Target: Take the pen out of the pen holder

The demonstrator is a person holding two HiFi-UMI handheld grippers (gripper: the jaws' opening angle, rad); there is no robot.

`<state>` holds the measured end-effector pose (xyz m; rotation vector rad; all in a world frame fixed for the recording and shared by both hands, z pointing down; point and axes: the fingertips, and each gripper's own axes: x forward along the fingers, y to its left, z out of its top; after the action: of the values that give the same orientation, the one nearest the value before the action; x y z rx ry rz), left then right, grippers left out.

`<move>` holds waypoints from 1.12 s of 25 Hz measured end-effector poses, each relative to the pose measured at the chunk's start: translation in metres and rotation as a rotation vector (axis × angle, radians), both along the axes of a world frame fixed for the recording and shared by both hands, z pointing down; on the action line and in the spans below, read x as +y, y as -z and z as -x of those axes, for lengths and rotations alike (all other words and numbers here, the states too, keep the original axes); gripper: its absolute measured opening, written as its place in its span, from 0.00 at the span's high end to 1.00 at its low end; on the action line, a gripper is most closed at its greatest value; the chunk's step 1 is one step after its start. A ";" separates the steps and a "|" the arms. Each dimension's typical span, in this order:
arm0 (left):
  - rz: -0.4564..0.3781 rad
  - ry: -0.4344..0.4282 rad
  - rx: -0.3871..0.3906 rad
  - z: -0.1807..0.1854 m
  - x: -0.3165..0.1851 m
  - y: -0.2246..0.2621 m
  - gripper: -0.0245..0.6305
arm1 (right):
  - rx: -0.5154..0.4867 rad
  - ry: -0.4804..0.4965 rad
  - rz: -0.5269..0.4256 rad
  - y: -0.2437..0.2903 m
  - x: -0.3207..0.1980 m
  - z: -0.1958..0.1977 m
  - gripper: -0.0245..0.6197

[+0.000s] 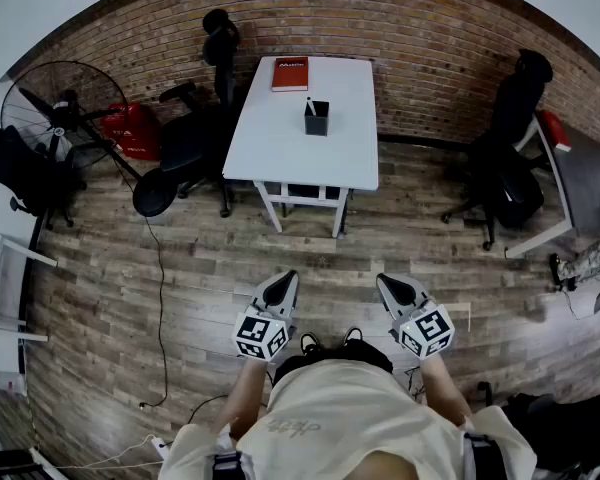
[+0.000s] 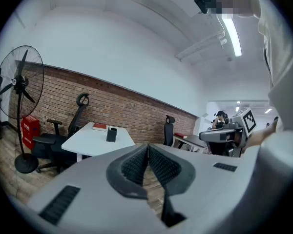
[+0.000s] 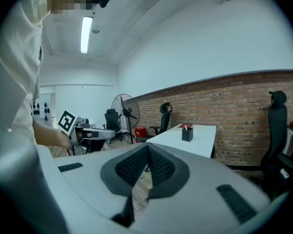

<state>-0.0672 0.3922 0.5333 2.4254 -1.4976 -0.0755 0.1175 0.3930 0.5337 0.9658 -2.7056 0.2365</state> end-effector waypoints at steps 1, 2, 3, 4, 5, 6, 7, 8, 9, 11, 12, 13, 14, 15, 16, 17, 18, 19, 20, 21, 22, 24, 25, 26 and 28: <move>-0.004 -0.010 -0.003 0.001 -0.002 0.000 0.93 | 0.001 -0.006 -0.002 0.000 -0.003 0.002 0.95; -0.008 -0.019 -0.007 0.002 -0.004 0.000 0.93 | -0.002 -0.012 -0.005 0.000 -0.005 0.004 0.95; -0.009 -0.025 -0.010 0.004 -0.007 -0.002 0.93 | -0.012 -0.020 -0.009 0.001 -0.008 0.006 0.95; -0.008 -0.026 -0.011 0.007 -0.009 -0.004 0.93 | -0.031 -0.029 -0.015 0.002 -0.011 0.009 0.95; -0.005 -0.025 -0.011 0.011 -0.011 -0.007 0.93 | -0.051 -0.039 -0.020 0.004 -0.013 0.011 0.95; -0.002 -0.021 -0.008 0.014 -0.012 -0.009 0.93 | -0.062 -0.044 -0.024 0.006 -0.014 0.013 0.95; 0.001 -0.018 -0.004 0.017 -0.014 -0.011 0.93 | -0.057 -0.046 -0.026 0.006 -0.014 0.015 0.95; 0.003 -0.015 0.001 0.020 -0.015 -0.013 0.93 | -0.043 -0.046 -0.027 0.004 -0.014 0.016 0.95; 0.004 -0.014 0.006 0.022 -0.016 -0.013 0.93 | -0.029 -0.045 -0.025 0.003 -0.015 0.018 0.95; 0.002 -0.018 0.013 0.027 -0.018 -0.013 0.93 | -0.023 -0.046 -0.018 0.003 -0.015 0.022 0.95; 0.000 -0.022 0.013 0.029 -0.019 -0.012 0.93 | -0.025 -0.046 -0.016 0.004 -0.016 0.024 0.95; -0.001 -0.028 0.011 0.031 -0.020 -0.012 0.93 | -0.024 -0.046 -0.017 0.004 -0.018 0.028 0.95; 0.001 -0.034 0.008 0.033 -0.021 -0.014 0.93 | -0.022 -0.045 -0.016 0.004 -0.019 0.031 0.95; 0.007 -0.037 0.006 0.035 -0.021 -0.017 0.93 | -0.020 -0.043 -0.012 0.003 -0.019 0.036 0.95; 0.015 -0.038 0.004 0.038 -0.021 -0.020 0.93 | -0.019 -0.039 -0.004 0.000 -0.020 0.040 0.95; 0.024 -0.036 0.004 0.040 -0.021 -0.024 0.93 | -0.017 -0.031 0.004 -0.002 -0.020 0.045 0.95; 0.032 -0.032 0.006 0.042 -0.022 -0.027 0.93 | -0.012 -0.019 0.010 -0.005 -0.022 0.051 0.95; 0.040 -0.029 0.008 0.044 -0.025 -0.030 0.93 | -0.004 -0.006 0.010 -0.007 -0.025 0.056 0.95; 0.047 -0.026 0.009 0.046 -0.028 -0.034 0.93 | 0.007 0.006 0.005 -0.007 -0.029 0.060 0.95; 0.053 -0.024 0.010 0.046 -0.032 -0.037 0.93 | 0.018 0.016 0.000 -0.008 -0.033 0.064 0.95; 0.059 -0.022 0.009 0.047 -0.035 -0.039 0.93 | 0.026 0.025 -0.002 -0.010 -0.037 0.066 0.95; 0.066 -0.014 0.005 0.049 -0.043 -0.042 0.93 | 0.019 0.034 -0.001 -0.012 -0.048 0.069 0.95; 0.066 -0.008 0.001 0.051 -0.048 -0.041 0.93 | 0.009 0.036 0.002 -0.014 -0.055 0.070 0.95; 0.065 0.000 -0.005 0.053 -0.054 -0.040 0.93 | -0.002 0.038 0.005 -0.016 -0.063 0.069 0.95; 0.063 0.019 -0.023 0.057 -0.069 -0.036 0.93 | -0.029 0.045 0.023 -0.022 -0.083 0.068 0.95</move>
<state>-0.1239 0.3230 0.5697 2.3707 -1.5094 -0.0048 0.0492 0.3101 0.5559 0.9016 -2.7413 0.2742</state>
